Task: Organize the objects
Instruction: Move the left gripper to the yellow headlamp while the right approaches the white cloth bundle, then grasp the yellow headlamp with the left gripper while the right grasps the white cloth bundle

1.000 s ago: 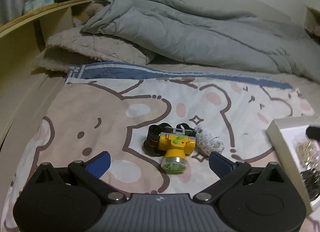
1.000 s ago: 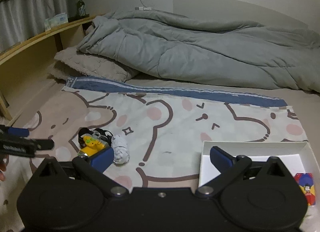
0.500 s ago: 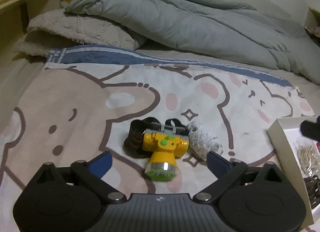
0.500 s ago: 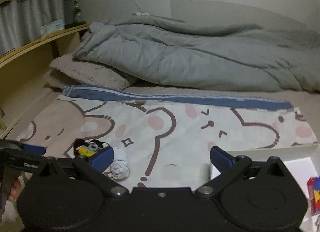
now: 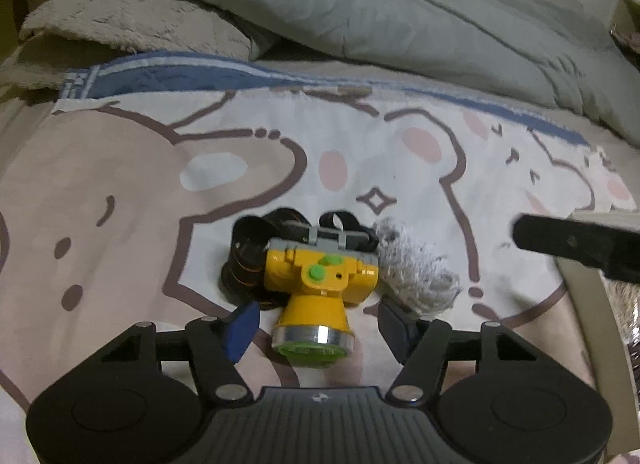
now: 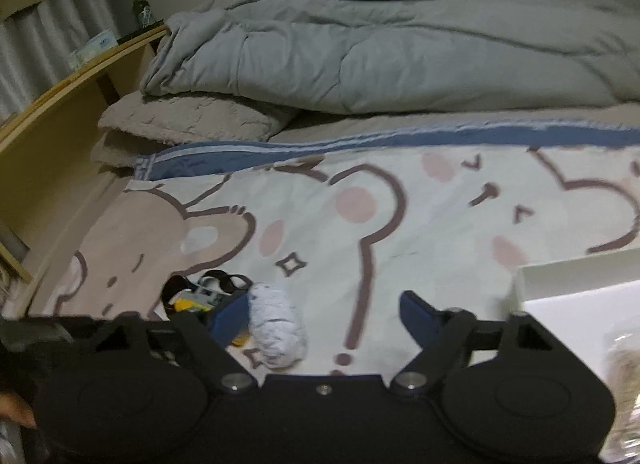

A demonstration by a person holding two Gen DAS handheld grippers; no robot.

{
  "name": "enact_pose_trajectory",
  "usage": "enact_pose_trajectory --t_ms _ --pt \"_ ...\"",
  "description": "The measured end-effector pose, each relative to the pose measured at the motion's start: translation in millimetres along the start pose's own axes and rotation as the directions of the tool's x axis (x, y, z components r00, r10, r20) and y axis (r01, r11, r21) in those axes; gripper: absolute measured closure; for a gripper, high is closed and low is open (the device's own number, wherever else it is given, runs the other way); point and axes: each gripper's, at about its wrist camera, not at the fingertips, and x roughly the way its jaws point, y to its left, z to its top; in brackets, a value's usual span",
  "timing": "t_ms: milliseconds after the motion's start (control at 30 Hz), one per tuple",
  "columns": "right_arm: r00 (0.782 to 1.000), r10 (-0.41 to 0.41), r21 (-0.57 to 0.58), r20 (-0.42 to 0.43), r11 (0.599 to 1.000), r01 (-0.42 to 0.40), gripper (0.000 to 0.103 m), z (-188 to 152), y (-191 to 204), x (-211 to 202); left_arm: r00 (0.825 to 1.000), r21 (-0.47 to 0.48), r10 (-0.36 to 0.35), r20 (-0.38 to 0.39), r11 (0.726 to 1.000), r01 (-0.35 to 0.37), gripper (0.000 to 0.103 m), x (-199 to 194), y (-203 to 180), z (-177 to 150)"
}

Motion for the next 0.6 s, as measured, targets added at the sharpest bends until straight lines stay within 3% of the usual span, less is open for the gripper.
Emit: enact_pose_trajectory --t_ms 100,267,367,467,533,600 --pt "0.998 0.038 0.035 -0.041 0.999 -0.037 0.031 -5 4 20 1.0 -0.005 0.011 -0.028 1.0 -0.011 0.039 12 -2 -4" --pt "0.993 0.058 0.016 -0.102 0.998 -0.057 0.034 -16 12 48 0.999 -0.008 0.032 -0.036 0.999 -0.032 0.051 20 -2 -7" --pt "0.988 0.068 0.04 -0.141 0.997 -0.063 0.04 -19 9 62 0.999 0.007 0.021 -0.036 1.0 -0.021 0.051 19 -2 -9" --pt "0.983 0.083 0.06 -0.165 0.995 -0.074 0.051 -22 8 72 0.999 0.02 0.014 -0.048 1.0 -0.013 0.051 16 -2 -11" --pt "0.98 0.112 0.061 -0.167 0.993 -0.103 0.068 -23 8 75 0.998 0.021 0.005 -0.056 1.0 -0.003 0.052 13 -2 -13" --pt "0.978 0.118 0.055 -0.174 0.992 -0.11 0.068 -24 10 74 0.998 0.012 -0.008 -0.065 1.0 0.009 0.052 10 -1 -17"
